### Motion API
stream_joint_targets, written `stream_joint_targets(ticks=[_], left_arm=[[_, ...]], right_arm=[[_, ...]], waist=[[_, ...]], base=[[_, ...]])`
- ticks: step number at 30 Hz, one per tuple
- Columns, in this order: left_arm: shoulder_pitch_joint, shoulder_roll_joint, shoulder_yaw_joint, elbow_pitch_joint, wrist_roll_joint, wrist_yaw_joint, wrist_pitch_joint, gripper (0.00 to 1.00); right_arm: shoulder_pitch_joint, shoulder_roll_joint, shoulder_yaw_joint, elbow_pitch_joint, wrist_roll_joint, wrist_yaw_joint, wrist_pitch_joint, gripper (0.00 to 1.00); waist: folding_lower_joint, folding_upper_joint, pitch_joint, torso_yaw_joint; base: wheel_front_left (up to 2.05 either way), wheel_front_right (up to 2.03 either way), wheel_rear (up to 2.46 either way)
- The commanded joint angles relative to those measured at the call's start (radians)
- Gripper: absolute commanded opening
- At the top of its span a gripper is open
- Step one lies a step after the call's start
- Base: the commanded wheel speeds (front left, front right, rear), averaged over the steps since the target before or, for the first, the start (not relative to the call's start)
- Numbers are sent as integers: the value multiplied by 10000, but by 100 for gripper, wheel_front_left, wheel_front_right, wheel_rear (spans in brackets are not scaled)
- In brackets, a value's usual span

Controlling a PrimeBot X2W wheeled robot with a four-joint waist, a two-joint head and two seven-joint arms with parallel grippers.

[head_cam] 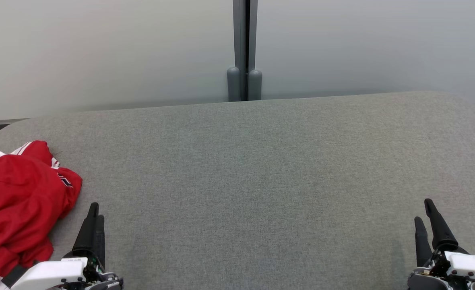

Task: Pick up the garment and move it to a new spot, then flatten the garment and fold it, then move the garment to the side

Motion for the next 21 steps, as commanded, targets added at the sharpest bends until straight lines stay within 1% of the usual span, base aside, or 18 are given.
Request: stream_joint_targets(ticks=[1, 5, 9, 12, 21], left_arm=[[-209, 86, -52, -265, -14, -14, -91, 100], [-159, 97, -146, -452, 7, -16, -296, 100], [-122, 155, -266, -591, 358, -17, -521, 100], [-120, 176, -260, -672, 983, -18, -669, 100], [-107, 133, -69, -958, 3335, -21, -1063, 100]], right_arm=[[-193, -55, 139, -199, -20, 0, -107, 100], [-202, -67, 379, -237, -226, 0, -327, 100], [-212, -75, 530, -301, -918, 0, -525, 100], [-207, -78, 607, -355, -1612, 0, -665, 100], [-173, -91, 908, -732, -3838, 1, -1064, 100]], waist=[[0, 0, 1, 0], [0, 0, 3, -1], [0, 0, 4, -4], [0, 0, 4, -4], [0, 0, 22, 0]], base=[[0, 0, 0], [0, 0, 0], [0, 0, 0], [0, 0, 0], [0, 0, 0]])
